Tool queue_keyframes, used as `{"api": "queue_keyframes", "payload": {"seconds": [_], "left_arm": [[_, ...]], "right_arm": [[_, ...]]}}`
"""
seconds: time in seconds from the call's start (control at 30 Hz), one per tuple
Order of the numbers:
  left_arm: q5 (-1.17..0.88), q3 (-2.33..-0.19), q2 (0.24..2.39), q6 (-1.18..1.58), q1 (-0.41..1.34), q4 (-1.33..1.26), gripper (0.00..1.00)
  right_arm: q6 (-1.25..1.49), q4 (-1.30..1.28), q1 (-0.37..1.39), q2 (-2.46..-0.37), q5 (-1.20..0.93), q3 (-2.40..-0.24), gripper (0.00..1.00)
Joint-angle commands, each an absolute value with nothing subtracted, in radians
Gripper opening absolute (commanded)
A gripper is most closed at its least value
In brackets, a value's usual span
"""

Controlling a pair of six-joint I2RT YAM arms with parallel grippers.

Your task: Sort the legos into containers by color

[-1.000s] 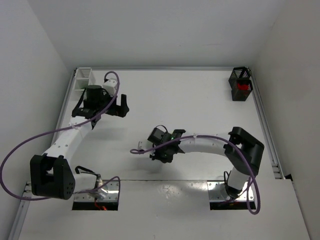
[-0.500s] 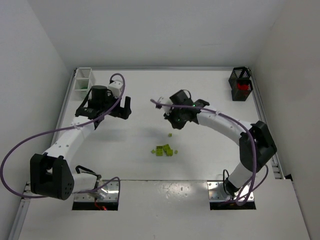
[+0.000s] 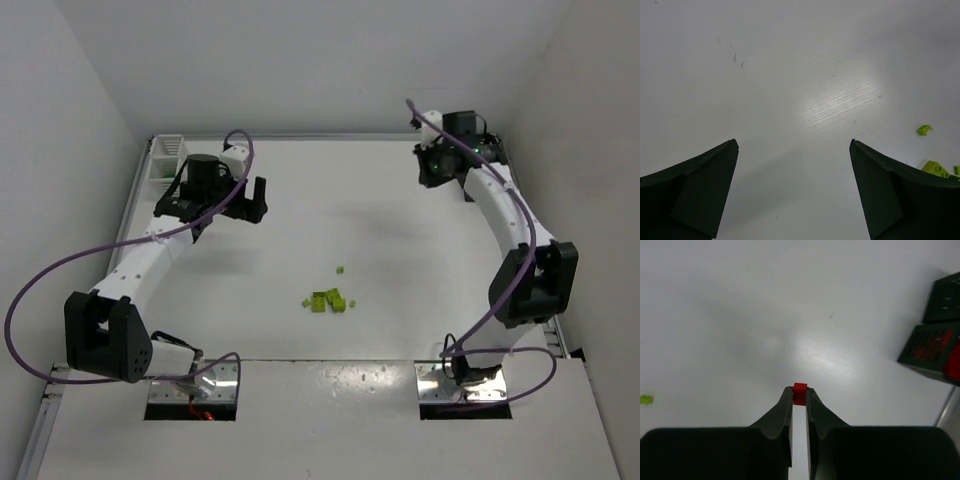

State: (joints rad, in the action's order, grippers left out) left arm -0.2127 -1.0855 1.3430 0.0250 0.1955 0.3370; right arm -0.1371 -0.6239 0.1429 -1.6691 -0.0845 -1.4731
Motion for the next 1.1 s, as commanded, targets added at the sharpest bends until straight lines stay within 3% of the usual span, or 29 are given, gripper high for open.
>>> {"api": "queue_keyframes", "payload": {"seconds": [0.0,0.27,0.63,0.87,0.93,0.97,1.07], "left_arm": [[-0.224,-1.124,1.339,0.017,0.216,0.341,1.0],[-0.224,-1.124,1.348,0.006,0.235,0.341,1.0],[-0.224,-1.124,1.358,-0.003,0.235,0.341,1.0],[-0.224,-1.124,1.358,-0.003,0.244,0.341,1.0],[-0.224,-1.124,1.358,-0.003,0.244,0.341,1.0],[-0.224,-1.124,1.358,-0.003,0.244,0.341,1.0],[-0.233,-1.124,1.358,-0.012,0.244,0.35,1.0]], "right_arm": [[-0.156,-0.649,0.034,-1.738,-0.071,-1.594,0.0],[-0.178,-0.716,-0.213,-1.974,-0.12,-1.889,0.0],[-0.178,-0.747,-0.302,-2.184,-0.1,-2.112,0.0],[-0.169,-0.747,-0.302,-2.253,-0.081,-2.158,0.14],[-0.169,-0.726,-0.302,-2.253,-0.081,-2.158,0.23],[-0.169,-0.726,-0.302,-2.253,-0.081,-2.146,0.33],[-0.169,-0.713,-0.302,-2.243,-0.081,-2.123,0.42]]}}
